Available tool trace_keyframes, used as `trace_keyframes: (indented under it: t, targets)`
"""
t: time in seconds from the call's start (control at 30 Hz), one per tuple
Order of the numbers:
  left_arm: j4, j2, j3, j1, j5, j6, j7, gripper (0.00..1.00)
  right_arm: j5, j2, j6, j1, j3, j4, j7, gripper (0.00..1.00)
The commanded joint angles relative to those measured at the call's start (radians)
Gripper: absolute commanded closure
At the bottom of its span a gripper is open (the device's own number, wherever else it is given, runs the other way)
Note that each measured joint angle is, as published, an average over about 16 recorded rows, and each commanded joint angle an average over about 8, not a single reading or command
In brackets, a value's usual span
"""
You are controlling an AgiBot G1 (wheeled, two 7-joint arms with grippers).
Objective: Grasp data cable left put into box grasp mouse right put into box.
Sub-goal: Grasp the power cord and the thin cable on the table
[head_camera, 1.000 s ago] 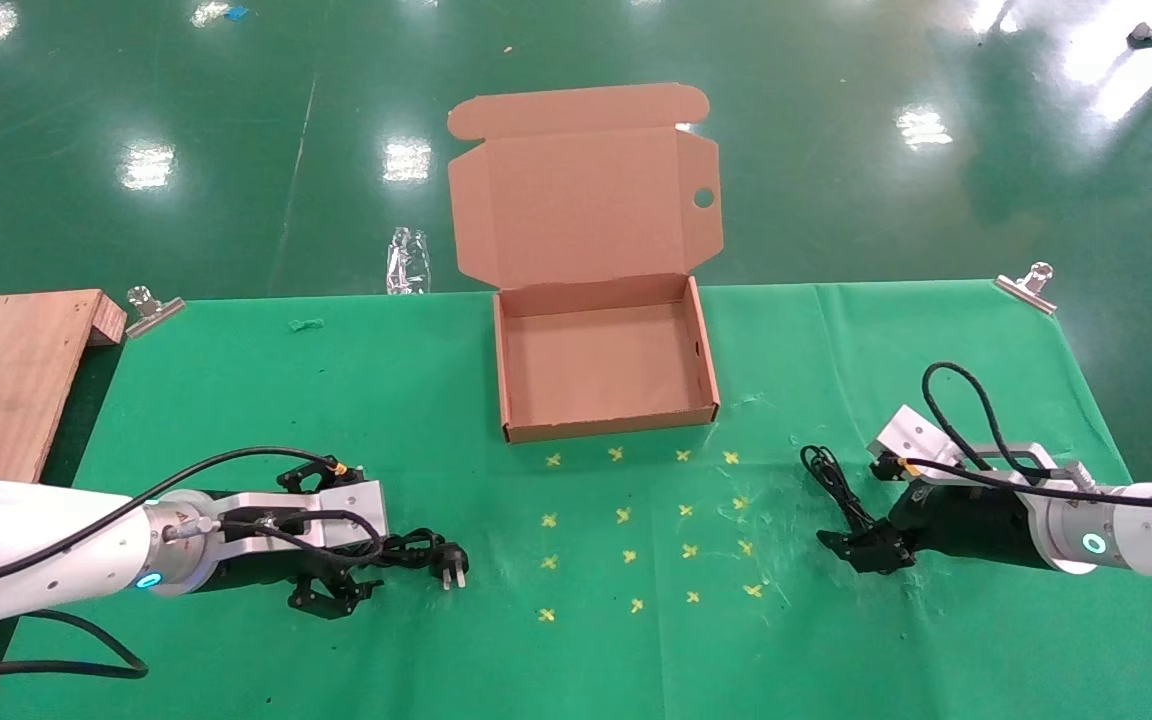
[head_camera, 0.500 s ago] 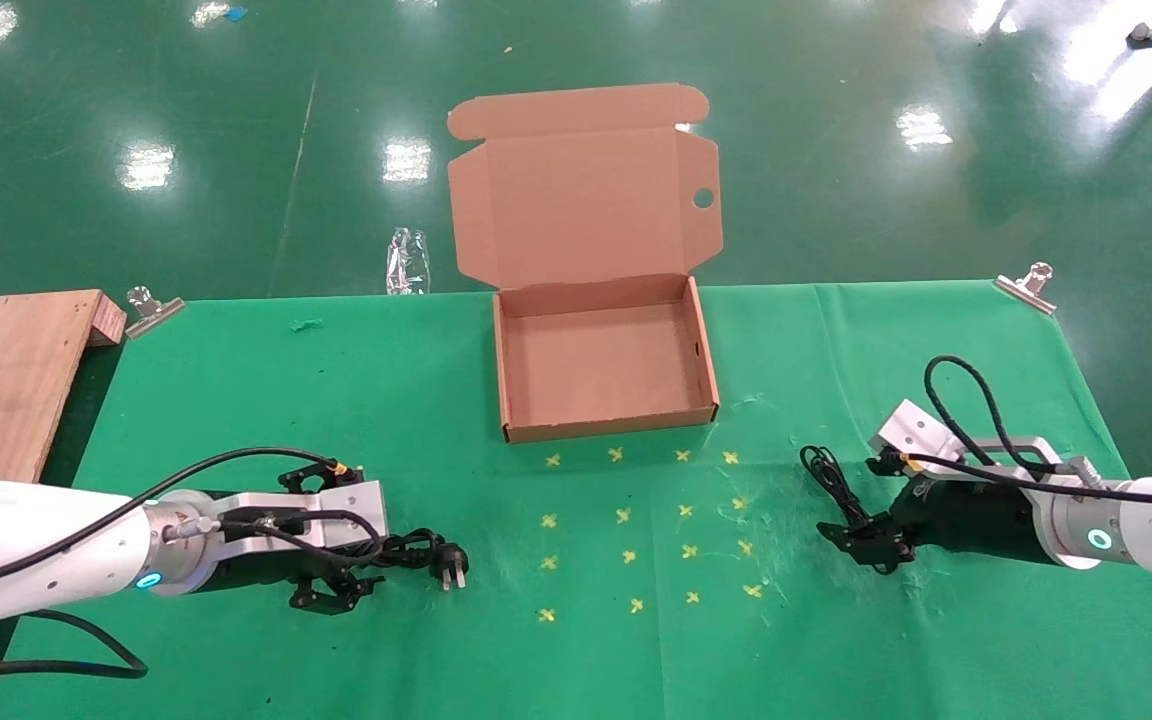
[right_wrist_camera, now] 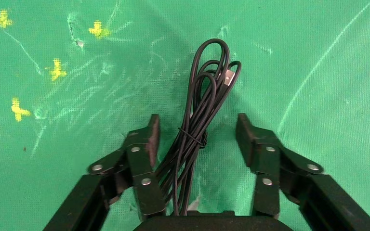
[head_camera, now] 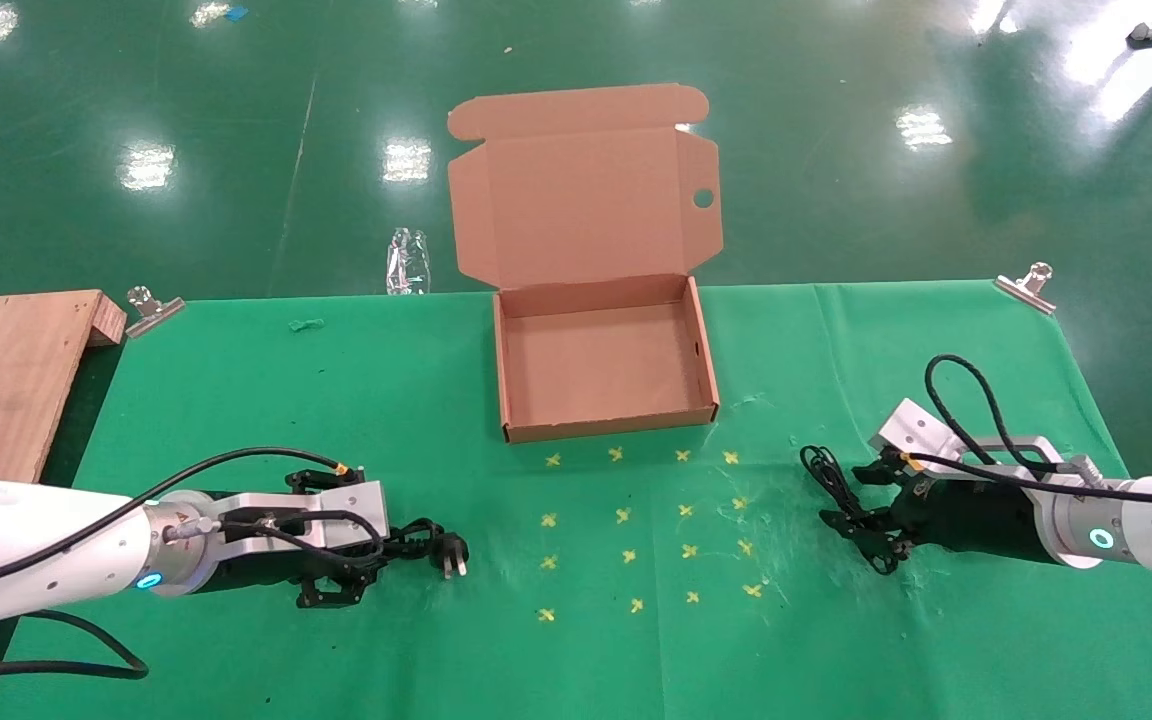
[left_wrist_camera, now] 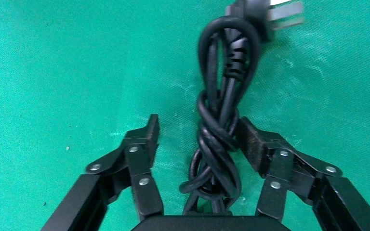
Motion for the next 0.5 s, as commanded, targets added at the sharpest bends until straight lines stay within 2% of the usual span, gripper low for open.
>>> trace_keyframes:
  t: [0.03,0.5]
  targets:
    - [0.000,0.000,0.000,0.000,0.000,0.000,0.000,1.00,0.000,0.000,0.000,0.000,0.000,0.001,0.000,1.00]
    - [0.000,0.000,0.000,0.000,0.000,-0.001,0.000,1.00,0.002,0.001,-0.001,-0.001,0.000,0.004,0.001,1.00]
